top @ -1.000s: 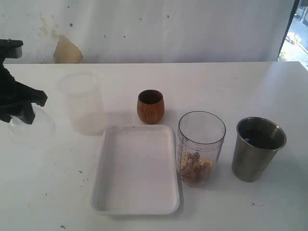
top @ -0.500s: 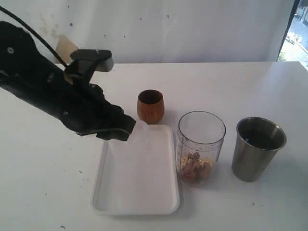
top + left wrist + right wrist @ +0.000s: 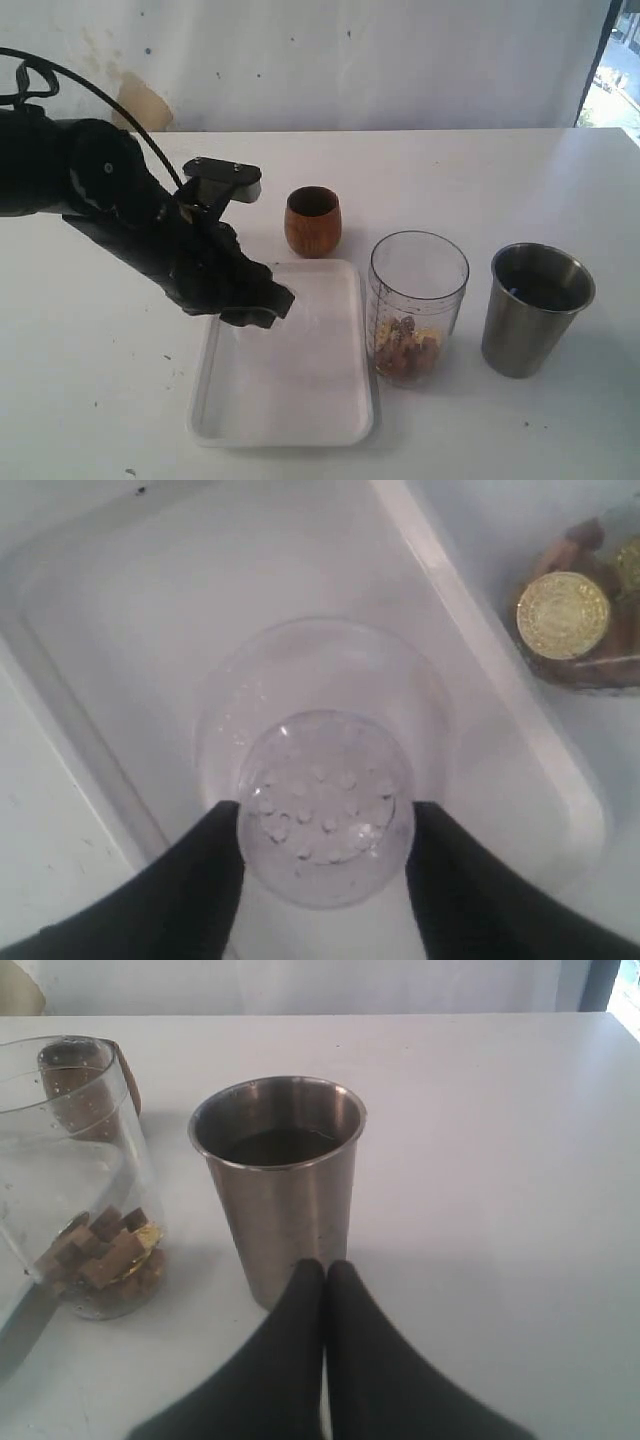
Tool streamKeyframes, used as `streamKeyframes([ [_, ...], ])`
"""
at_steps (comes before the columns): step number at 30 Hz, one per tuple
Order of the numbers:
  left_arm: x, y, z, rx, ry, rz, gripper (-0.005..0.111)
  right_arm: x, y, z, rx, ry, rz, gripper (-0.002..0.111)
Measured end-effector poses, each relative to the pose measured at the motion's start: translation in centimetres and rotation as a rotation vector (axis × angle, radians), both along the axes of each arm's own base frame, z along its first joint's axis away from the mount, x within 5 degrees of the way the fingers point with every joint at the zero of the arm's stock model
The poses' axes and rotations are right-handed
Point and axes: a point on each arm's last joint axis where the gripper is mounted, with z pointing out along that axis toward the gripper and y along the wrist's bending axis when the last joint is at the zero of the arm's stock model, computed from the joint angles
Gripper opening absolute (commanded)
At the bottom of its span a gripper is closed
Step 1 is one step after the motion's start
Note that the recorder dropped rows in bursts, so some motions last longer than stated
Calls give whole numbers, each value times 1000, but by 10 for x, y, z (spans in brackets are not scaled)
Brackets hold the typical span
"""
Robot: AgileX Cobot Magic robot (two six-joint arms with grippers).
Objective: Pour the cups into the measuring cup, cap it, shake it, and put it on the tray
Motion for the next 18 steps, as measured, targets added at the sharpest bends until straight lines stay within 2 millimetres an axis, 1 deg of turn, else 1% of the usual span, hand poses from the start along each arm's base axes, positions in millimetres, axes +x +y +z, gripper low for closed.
streamKeyframes([
  [3, 0, 0, 0, -1, -2, 1, 70, 0, 0, 0, 0, 0, 0, 0],
  [6, 0, 0, 3, -5, -16, -7, 73, 0, 0, 0, 0, 0, 0, 0],
  [8, -1, 1, 7, -10, -29, -13, 73, 0, 0, 0, 0, 0, 0, 0],
  [11, -4, 3, 18, -25, -54, -20, 73, 0, 0, 0, 0, 0, 0, 0],
  [14, -10, 7, 35, -45, -79, -27, 72, 0, 0, 0, 0, 0, 0, 0],
  [16, -18, 12, 52, -65, -101, -37, 68, 0, 0, 0, 0, 0, 0, 0],
  [18, -28, 18, 69, -85, -121, -47, 53, 0, 0, 0, 0, 0, 0, 0],
])
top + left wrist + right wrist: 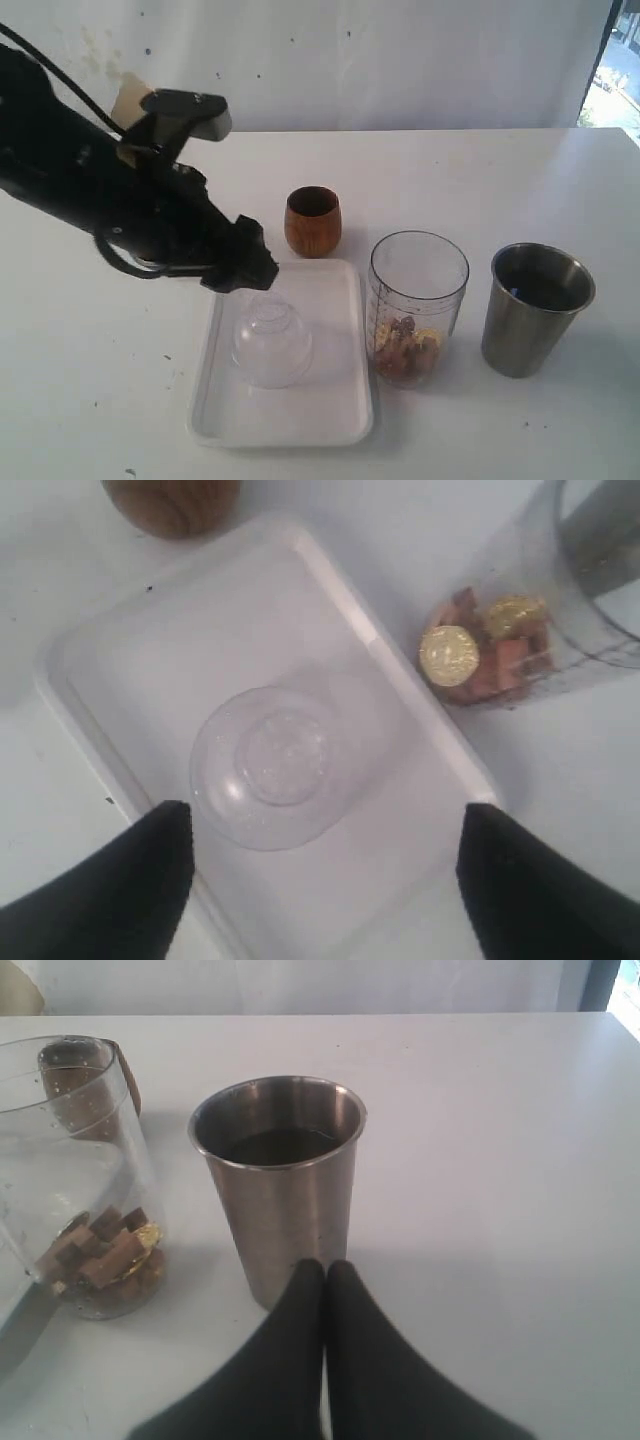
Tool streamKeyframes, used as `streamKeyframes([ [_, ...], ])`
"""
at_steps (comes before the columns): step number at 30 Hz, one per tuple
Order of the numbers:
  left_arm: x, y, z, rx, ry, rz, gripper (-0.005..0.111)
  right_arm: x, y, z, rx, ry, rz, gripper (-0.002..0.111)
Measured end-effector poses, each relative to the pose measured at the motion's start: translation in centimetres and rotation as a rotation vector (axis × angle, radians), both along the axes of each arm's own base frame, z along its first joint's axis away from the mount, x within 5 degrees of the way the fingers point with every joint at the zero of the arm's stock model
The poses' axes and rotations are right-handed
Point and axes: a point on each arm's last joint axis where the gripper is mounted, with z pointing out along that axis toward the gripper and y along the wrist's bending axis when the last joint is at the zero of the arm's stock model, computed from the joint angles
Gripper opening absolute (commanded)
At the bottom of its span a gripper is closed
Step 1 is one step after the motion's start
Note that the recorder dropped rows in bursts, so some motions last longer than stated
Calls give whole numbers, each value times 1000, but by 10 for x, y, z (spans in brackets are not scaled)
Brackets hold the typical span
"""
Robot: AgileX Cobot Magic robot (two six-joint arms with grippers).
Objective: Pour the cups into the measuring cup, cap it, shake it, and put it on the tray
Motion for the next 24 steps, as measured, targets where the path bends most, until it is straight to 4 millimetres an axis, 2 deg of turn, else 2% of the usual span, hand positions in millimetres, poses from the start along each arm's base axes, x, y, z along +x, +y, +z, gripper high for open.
streamKeyframes([
  [3, -19, 13, 30, -30, -44, -21, 24, 0, 0, 0, 0, 0, 0, 0],
  [6, -38, 27, 56, -53, -111, -37, 1, 0, 0, 0, 0, 0, 0, 0],
  [11, -69, 52, 96, -136, -250, -40, 0, 0, 0, 0, 0, 0, 0, 0],
  [15, -98, 75, 120, -247, -407, -14, 0, 0, 0, 0, 0, 0, 0, 0],
  [19, -132, 102, 124, -351, -551, 17, 0, 0, 0, 0, 0, 0, 0, 0],
  [24, -168, 130, 113, -430, -653, 35, 0, 0, 0, 0, 0, 0, 0, 0],
])
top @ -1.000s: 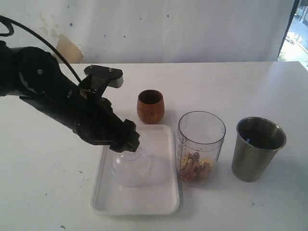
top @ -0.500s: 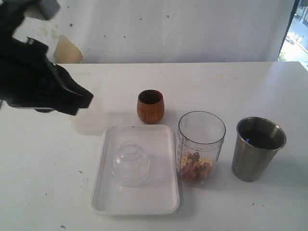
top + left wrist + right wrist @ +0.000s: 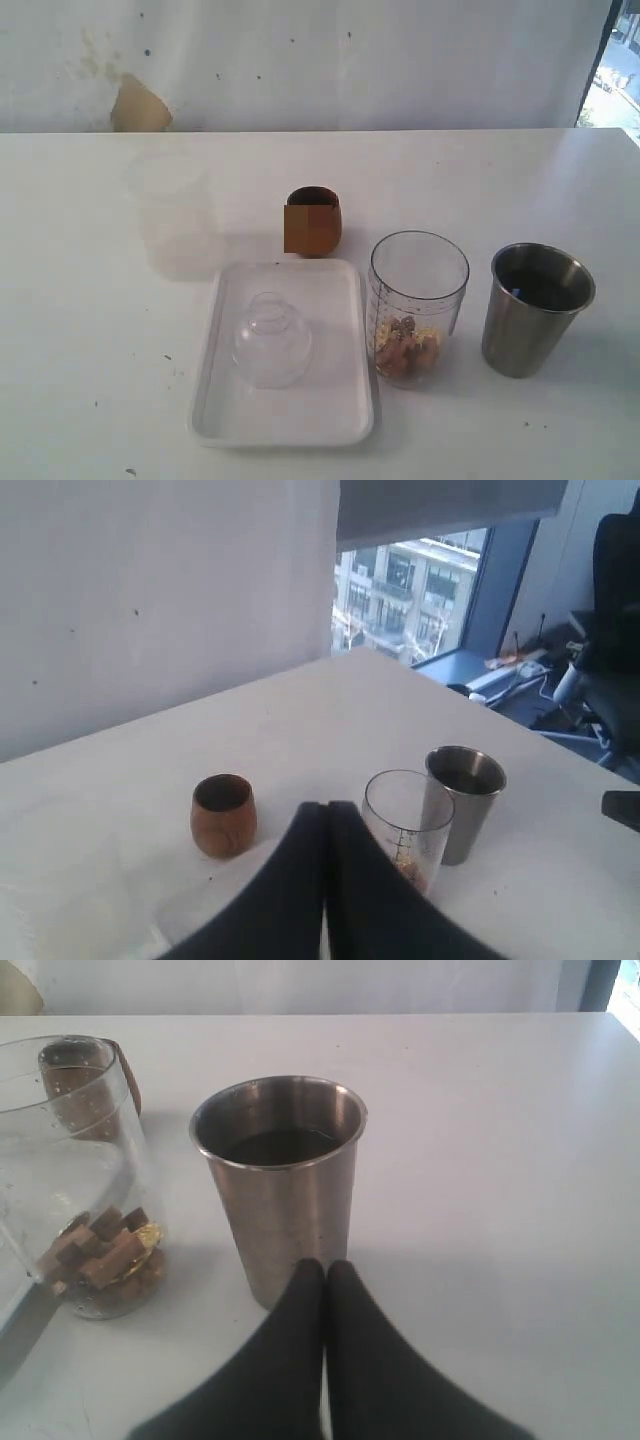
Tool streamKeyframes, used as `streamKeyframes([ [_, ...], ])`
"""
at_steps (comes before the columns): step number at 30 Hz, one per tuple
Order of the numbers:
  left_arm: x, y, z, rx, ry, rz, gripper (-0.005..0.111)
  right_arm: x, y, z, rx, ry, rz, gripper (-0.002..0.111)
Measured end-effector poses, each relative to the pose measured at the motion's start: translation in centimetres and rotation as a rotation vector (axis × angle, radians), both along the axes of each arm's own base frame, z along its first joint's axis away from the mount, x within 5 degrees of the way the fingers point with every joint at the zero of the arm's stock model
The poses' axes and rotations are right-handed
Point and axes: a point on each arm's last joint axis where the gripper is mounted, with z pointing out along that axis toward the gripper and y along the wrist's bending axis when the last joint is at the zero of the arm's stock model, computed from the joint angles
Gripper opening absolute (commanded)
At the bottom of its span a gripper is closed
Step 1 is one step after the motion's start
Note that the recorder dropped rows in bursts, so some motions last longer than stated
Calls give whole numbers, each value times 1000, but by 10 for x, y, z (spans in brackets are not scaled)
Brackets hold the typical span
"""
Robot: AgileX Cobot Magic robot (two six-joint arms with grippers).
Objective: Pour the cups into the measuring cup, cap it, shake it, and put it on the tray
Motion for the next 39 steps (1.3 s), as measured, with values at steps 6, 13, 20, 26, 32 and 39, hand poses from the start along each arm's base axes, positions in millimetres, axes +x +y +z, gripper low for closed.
streamKeyframes([
  [6, -17, 12, -9, -25, -27, -2, 0, 0, 0, 0, 0, 0, 0, 0],
  [13, -20, 14, -9, -32, -37, -2, 0, 0, 0, 0, 0, 0, 0, 0],
  [20, -19, 14, -10, -32, -36, -1, 0, 0, 0, 0, 0, 0, 0, 0],
  [26, -8, 13, -25, -56, -75, 64, 0, 0, 0, 0, 0, 0, 0, 0],
  [32, 8, 26, -56, -146, -116, 303, 0, 0, 0, 0, 0, 0, 0, 0],
  [39, -1, 49, -95, -158, -206, 543, 0, 0, 0, 0, 0, 0, 0, 0],
])
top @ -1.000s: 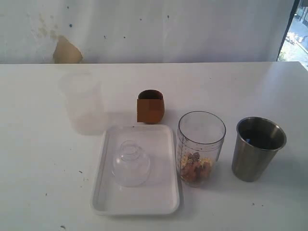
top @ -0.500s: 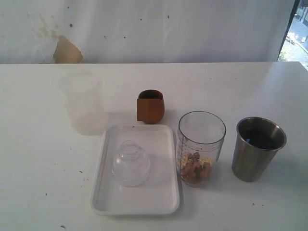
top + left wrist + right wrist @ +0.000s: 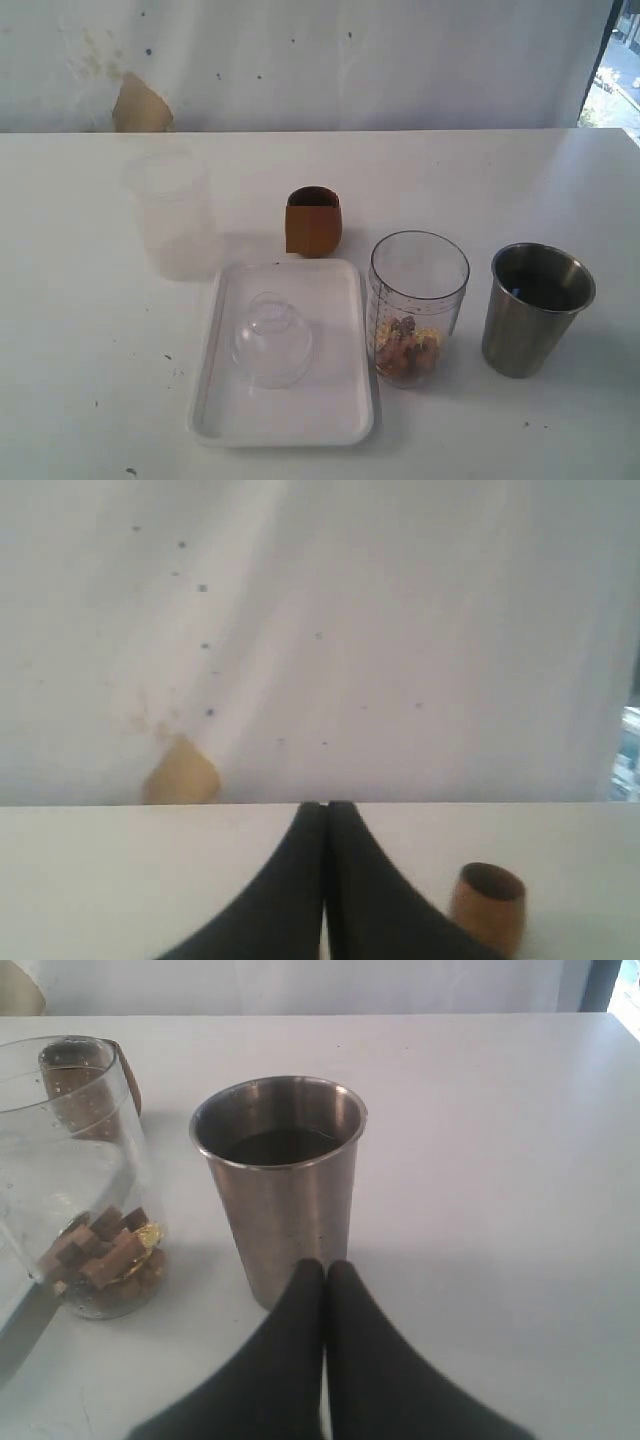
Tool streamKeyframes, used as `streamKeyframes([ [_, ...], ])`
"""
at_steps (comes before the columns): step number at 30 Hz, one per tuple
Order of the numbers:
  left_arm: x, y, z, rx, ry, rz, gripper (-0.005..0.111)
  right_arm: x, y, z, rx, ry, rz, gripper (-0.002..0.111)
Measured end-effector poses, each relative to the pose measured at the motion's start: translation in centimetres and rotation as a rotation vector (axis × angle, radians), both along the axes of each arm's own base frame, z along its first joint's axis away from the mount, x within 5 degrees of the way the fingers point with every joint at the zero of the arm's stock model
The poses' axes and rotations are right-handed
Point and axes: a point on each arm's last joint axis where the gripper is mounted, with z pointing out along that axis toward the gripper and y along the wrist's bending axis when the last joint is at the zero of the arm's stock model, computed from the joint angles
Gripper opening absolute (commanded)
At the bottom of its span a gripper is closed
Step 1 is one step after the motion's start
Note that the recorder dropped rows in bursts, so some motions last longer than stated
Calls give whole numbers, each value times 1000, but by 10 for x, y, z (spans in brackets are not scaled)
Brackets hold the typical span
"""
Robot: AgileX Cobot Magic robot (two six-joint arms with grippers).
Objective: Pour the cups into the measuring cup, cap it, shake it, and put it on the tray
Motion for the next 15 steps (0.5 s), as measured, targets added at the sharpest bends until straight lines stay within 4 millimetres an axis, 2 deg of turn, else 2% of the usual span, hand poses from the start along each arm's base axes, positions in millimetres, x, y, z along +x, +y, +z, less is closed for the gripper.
streamKeyframes([
  [6, -15, 12, -34, 56, -56, 163, 0, 0, 0, 0, 0, 0, 0, 0],
  [13, -9, 16, -79, 65, 46, 238, 0, 0, 0, 0, 0, 0, 0, 0],
  [15, -8, 16, -86, 57, 72, 240, 0, 0, 0, 0, 0, 0, 0, 0],
])
